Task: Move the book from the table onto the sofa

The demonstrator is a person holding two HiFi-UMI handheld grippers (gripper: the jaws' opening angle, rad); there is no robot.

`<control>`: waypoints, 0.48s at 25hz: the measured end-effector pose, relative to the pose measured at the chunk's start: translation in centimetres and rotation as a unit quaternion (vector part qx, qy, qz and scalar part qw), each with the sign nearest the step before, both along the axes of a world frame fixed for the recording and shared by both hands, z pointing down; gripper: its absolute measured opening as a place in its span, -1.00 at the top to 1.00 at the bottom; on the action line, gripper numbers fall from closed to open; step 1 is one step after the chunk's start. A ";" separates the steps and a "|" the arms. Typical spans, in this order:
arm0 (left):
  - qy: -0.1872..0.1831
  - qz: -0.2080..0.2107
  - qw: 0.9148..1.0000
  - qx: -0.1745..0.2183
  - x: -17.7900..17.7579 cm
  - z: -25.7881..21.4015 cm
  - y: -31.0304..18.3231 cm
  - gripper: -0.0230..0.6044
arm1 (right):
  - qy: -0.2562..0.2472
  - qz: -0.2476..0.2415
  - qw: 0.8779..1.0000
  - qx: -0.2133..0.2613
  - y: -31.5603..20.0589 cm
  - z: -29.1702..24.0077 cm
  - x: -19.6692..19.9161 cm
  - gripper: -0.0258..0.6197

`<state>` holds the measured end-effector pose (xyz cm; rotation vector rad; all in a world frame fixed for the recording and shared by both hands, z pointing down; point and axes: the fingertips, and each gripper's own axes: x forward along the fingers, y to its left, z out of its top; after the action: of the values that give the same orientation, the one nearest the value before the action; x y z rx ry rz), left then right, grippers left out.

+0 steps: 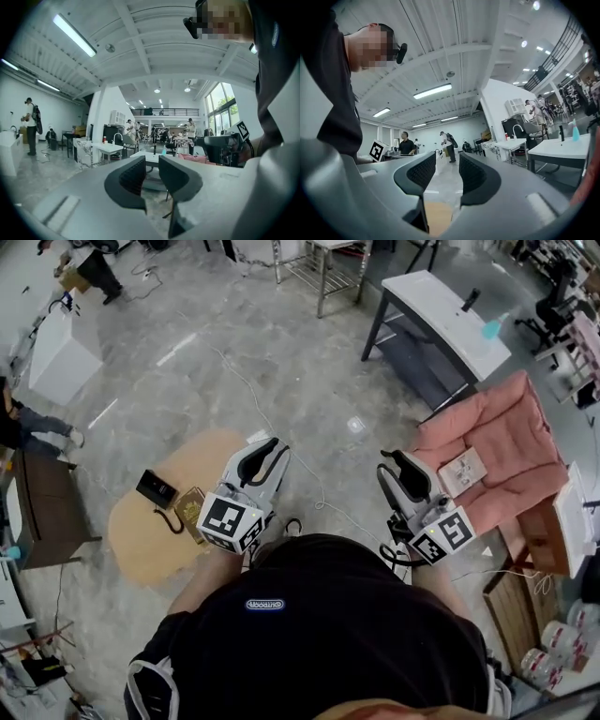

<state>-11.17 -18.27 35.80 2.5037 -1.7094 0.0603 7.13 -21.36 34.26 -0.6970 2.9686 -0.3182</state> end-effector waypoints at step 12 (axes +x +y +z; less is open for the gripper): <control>-0.001 -0.195 0.981 -0.020 0.1 1.9 8.4 0.64 | 0.012 -0.173 0.985 -0.015 1.9 2.2 -1.4 0.35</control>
<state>-11.04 -9.83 37.75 2.0938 -2.1395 0.0642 5.70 -19.50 36.50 -0.1808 3.1057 -0.3775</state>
